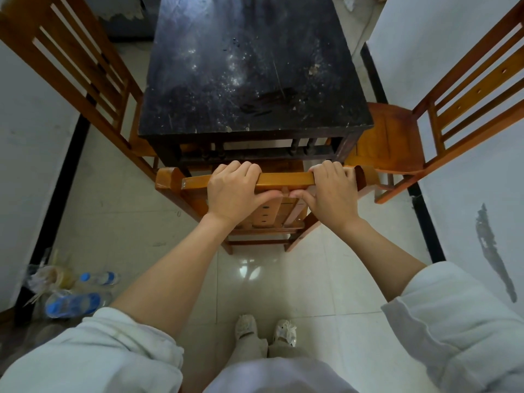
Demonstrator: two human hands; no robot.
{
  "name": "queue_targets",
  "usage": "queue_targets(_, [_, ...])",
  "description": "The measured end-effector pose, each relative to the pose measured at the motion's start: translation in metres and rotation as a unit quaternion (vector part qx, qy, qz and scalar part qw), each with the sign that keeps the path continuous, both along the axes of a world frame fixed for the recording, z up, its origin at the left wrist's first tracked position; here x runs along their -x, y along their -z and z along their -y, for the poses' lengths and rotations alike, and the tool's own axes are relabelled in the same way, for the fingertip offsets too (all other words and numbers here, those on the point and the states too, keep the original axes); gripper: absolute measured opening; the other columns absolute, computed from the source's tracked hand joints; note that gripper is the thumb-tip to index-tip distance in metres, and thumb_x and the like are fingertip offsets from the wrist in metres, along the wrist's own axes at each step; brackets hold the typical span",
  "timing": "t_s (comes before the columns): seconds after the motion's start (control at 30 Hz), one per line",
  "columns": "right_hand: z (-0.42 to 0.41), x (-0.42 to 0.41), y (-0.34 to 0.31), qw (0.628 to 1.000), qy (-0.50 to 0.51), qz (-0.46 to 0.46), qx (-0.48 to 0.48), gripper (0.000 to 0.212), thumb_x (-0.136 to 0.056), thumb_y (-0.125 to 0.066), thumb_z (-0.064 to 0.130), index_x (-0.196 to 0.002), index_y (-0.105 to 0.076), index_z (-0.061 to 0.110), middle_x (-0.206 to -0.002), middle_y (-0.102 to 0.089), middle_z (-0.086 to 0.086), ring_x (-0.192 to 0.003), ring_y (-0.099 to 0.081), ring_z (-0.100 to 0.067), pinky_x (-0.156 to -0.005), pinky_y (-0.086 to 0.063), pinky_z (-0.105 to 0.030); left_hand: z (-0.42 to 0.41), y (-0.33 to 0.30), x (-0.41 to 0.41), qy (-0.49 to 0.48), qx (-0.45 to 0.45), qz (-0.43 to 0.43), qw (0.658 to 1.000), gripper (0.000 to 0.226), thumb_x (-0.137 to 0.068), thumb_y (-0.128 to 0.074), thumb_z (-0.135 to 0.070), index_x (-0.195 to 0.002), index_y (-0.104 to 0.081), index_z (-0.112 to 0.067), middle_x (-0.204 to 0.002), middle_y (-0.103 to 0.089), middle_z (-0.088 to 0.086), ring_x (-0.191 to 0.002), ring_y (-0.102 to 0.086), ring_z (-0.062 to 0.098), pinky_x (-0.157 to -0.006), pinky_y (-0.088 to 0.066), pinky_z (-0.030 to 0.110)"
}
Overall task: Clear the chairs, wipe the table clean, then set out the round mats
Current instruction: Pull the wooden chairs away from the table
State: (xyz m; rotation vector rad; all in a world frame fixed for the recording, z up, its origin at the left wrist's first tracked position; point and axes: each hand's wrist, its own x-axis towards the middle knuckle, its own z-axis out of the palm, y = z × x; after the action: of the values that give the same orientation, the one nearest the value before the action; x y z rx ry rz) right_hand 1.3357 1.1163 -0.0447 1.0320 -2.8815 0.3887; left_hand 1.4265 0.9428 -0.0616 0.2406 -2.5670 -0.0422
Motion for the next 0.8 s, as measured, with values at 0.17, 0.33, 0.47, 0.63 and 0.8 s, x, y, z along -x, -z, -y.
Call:
queue_targets(0.17, [0.002,0.003,0.000,1.000,-0.002,0.002,0.001,0.055,-0.078,-0.056,0.057,-0.106,-0.057,0.011,-0.106,-0.060,-0.011,-0.101,-0.052,-0.028,-0.091,-0.036,-0.038,0.000,-0.002,0.001,-0.006,0.000,0.011,1.000,0.058,-0.075,-0.048,-0.075,-0.075,-0.061,-0.019,-0.072,-0.066,-0.002,-0.065,-0.061,0.014,-0.063,-0.043,0.024])
queue_targets(0.33, [0.002,0.002,0.002,1.000,-0.010,-0.019,-0.007,0.052,-0.080,-0.056,0.055,-0.108,-0.057,0.012,-0.109,-0.059,-0.011,-0.103,-0.053,-0.029,-0.092,-0.037,-0.040,-0.003,-0.005,0.001,-0.028,0.012,0.046,0.998,0.059,-0.078,-0.043,-0.074,-0.078,-0.061,-0.019,-0.076,-0.066,0.000,-0.071,-0.061,0.018,-0.071,-0.045,0.029])
queue_targets(0.47, [0.002,0.001,0.003,0.999,-0.022,-0.031,-0.012,0.049,-0.085,-0.055,0.049,-0.116,-0.054,0.011,-0.117,-0.057,-0.012,-0.111,-0.051,-0.032,-0.097,-0.036,-0.045,-0.009,-0.010,0.001,-0.061,0.012,0.091,0.994,0.059,-0.081,-0.039,-0.073,-0.091,-0.062,-0.019,-0.091,-0.066,0.003,-0.092,-0.059,0.024,-0.091,-0.038,0.040])
queue_targets(0.63, [-0.011,-0.023,0.020,0.998,0.000,-0.060,0.009,0.048,-0.093,-0.051,0.031,-0.137,-0.036,0.016,-0.139,-0.044,-0.012,-0.133,-0.036,-0.032,-0.112,-0.020,-0.046,-0.042,0.005,-0.028,-0.104,-0.030,0.103,0.989,0.054,-0.088,-0.046,-0.046,-0.135,-0.039,-0.020,-0.137,-0.047,0.011,-0.131,-0.038,0.031,-0.112,-0.019,0.049])
queue_targets(0.8, [-0.042,-0.042,0.022,0.999,-0.015,-0.038,0.003,0.061,-0.095,-0.048,0.017,-0.147,-0.016,0.021,-0.155,-0.016,-0.009,-0.144,-0.009,-0.027,-0.114,-0.007,-0.041,-0.063,0.016,-0.050,-0.072,-0.049,0.147,0.985,0.080,-0.084,-0.056,-0.037,-0.149,-0.013,-0.020,-0.156,-0.016,0.013,-0.143,-0.008,0.037,-0.113,-0.004,0.055])
